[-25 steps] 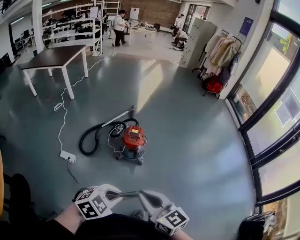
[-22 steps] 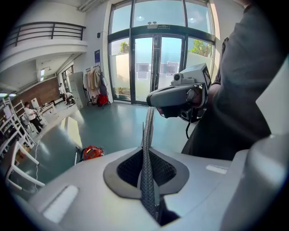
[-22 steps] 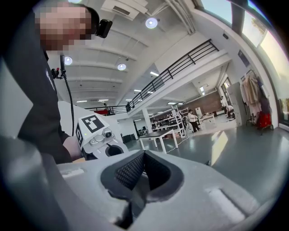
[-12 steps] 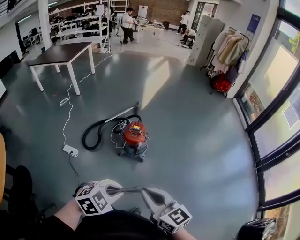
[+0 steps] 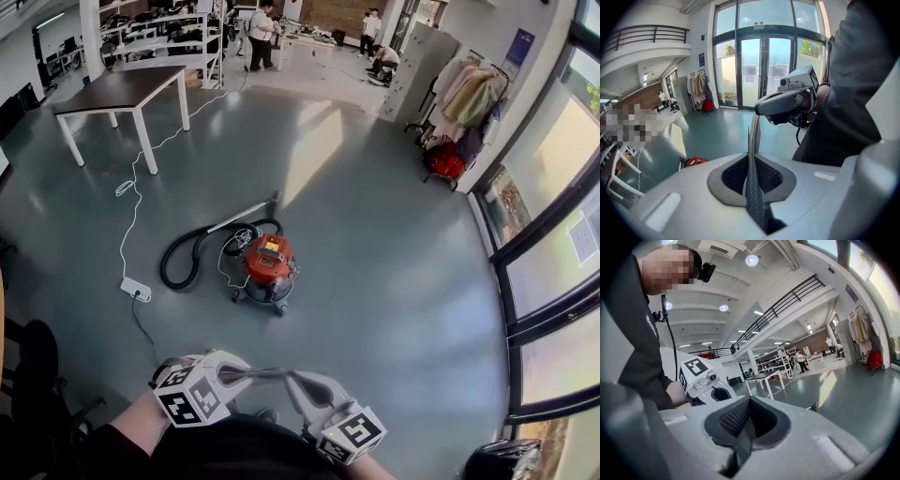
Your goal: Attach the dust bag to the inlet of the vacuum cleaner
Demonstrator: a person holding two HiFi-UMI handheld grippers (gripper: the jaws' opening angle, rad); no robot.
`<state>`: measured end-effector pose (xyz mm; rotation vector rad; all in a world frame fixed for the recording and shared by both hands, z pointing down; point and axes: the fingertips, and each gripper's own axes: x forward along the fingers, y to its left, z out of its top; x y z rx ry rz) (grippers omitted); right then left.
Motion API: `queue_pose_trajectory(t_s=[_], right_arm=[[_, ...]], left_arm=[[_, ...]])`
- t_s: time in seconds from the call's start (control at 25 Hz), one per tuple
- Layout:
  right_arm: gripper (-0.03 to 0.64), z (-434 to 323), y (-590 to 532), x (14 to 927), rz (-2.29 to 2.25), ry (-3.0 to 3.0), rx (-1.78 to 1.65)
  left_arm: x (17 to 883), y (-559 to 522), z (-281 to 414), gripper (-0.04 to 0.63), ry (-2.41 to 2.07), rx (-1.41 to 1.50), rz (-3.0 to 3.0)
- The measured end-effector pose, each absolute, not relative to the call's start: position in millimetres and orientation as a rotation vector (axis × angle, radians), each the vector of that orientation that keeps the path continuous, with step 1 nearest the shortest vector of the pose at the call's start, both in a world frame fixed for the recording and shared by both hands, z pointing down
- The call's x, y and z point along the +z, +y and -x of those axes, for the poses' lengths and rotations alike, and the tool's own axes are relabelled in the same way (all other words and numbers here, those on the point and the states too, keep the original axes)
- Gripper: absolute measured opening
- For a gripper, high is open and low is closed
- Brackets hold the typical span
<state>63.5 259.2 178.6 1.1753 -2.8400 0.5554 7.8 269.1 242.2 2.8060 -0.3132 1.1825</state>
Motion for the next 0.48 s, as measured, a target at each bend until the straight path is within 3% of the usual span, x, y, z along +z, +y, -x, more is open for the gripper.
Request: queue_pose_trajectory(t_s=[0.48], right_arm=[[-0.006, -18, 144, 190, -1.292, -2.682, 0.588]], left_arm=[[266, 155, 29, 0.041, -0.138, 1.185, -2.881]])
